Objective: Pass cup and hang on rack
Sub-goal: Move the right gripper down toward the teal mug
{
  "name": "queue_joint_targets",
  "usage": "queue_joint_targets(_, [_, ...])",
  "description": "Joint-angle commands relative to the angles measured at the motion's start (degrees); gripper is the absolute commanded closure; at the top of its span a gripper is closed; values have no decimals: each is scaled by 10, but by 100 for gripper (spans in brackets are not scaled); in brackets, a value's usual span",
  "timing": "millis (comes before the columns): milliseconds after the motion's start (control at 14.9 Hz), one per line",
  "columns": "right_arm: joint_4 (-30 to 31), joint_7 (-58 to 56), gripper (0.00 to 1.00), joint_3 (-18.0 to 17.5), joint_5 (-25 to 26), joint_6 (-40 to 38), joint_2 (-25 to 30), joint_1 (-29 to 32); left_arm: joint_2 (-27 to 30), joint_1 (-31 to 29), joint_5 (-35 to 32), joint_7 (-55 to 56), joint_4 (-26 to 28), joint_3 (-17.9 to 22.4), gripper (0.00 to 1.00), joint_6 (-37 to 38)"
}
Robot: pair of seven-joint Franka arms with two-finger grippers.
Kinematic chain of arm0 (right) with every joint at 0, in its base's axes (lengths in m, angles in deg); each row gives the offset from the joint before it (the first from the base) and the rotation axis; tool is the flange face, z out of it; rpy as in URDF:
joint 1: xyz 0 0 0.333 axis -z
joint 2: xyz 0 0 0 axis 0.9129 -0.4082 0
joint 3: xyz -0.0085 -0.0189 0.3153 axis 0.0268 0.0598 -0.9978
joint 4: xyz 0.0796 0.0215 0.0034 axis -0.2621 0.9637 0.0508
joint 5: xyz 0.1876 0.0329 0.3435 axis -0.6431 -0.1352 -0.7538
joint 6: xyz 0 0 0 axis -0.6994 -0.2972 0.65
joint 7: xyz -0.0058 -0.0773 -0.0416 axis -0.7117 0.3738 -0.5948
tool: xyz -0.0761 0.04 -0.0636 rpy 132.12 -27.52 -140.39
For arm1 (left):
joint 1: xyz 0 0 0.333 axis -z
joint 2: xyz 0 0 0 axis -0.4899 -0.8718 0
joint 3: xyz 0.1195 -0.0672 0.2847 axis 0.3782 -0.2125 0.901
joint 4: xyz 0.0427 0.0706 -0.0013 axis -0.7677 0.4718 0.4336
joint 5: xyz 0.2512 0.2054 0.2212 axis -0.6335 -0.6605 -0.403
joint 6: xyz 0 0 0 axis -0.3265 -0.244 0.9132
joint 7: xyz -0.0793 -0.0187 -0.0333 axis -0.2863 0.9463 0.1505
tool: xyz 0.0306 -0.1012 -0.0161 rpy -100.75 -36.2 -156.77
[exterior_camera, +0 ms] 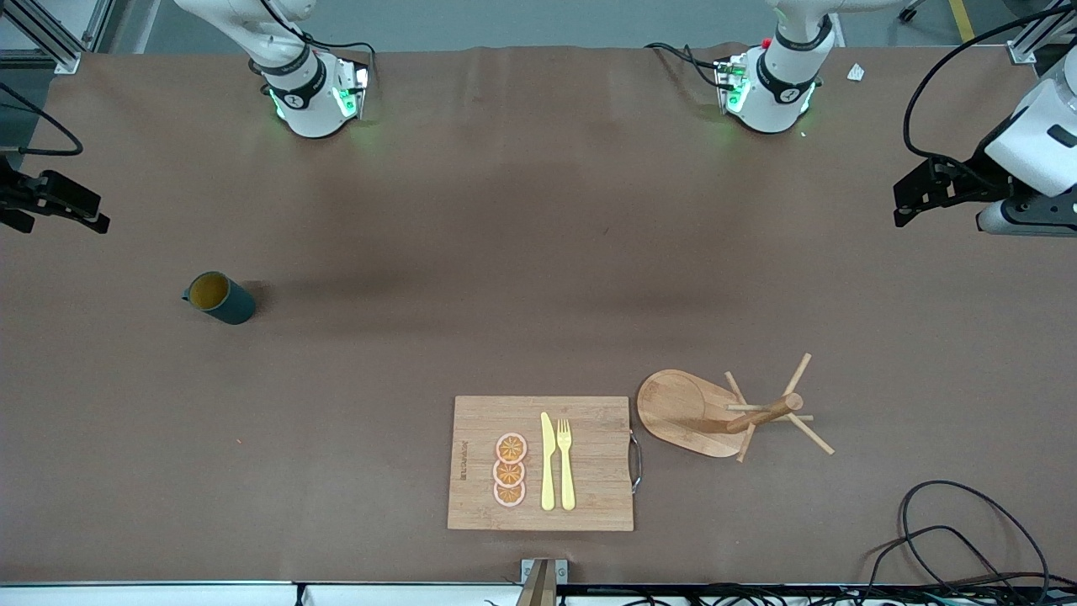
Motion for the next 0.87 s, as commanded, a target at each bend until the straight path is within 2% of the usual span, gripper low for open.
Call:
queue_joint_targets(0, [4, -2, 0, -1, 7, -2, 3, 2, 5, -1, -7, -8, -4, -1, 0, 5])
queue_joint_targets(604, [7, -2, 0, -1, 4, -17, 2, 2, -8, 5, 0, -14, -5, -10, 0, 5])
queue_joint_targets(805, [26, -2, 0, -1, 4, -17, 5, 3, -15, 7, 1, -14, -5, -11, 0, 6])
